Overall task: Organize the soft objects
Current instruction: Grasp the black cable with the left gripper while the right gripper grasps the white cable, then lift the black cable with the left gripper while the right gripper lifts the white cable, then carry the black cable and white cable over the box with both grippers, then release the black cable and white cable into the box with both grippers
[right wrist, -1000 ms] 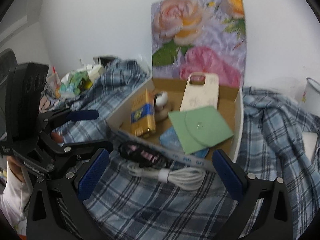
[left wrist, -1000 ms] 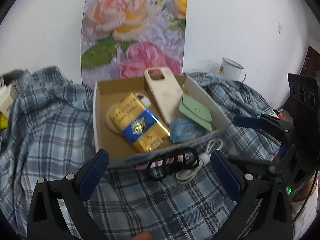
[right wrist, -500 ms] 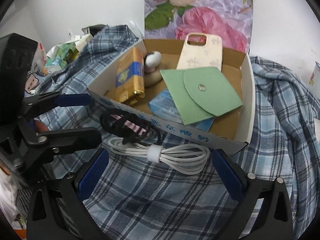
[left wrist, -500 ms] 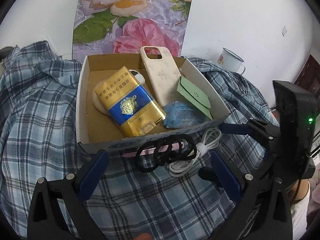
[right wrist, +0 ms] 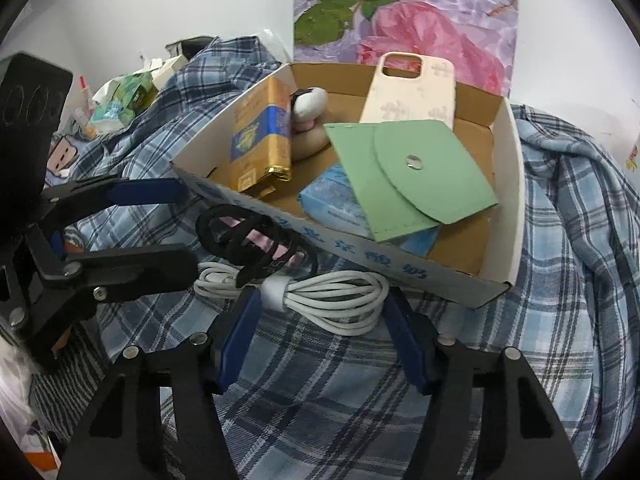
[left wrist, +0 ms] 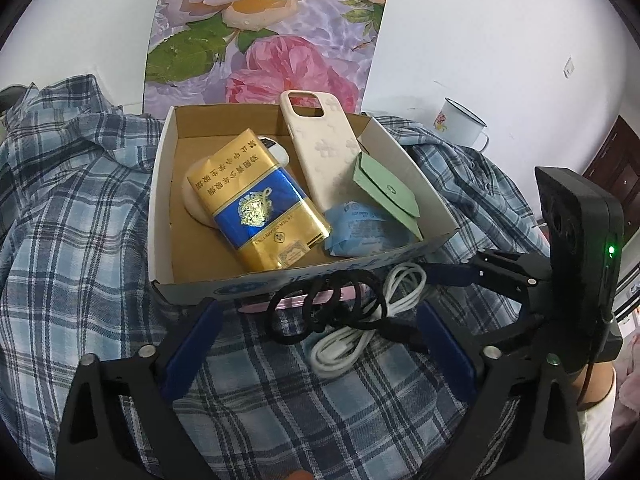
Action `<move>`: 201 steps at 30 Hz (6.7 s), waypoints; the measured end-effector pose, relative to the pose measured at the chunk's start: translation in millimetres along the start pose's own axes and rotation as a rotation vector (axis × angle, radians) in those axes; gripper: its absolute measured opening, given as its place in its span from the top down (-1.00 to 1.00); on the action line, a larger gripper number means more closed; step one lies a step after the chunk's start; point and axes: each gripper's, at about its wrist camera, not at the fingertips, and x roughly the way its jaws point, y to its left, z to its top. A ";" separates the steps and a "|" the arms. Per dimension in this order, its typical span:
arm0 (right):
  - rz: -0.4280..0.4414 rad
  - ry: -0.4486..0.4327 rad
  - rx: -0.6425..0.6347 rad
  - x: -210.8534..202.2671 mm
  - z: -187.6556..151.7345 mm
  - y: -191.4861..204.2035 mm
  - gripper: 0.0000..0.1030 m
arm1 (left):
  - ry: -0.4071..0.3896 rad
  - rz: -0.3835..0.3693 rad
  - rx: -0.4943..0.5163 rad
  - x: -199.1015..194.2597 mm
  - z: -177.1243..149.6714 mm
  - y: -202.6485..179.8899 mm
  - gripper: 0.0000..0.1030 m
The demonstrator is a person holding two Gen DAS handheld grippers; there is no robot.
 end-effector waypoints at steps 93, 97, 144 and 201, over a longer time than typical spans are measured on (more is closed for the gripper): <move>0.092 -0.015 0.003 -5.4 -6.1 -17.4 -0.14 | -0.347 -0.053 0.004 -68.5 8.6 2.7 0.77; 0.076 -0.023 -0.023 -7.5 -5.5 -10.7 -0.13 | -0.349 -0.054 0.002 -68.2 8.2 2.7 0.77; -0.064 -0.921 0.020 -200.4 92.3 -6.8 -0.12 | -0.615 0.097 0.171 -127.4 115.6 -54.9 0.77; -0.072 -0.540 0.237 -42.6 86.5 -67.0 -0.99 | -0.334 0.236 0.065 11.9 93.5 16.3 -1.00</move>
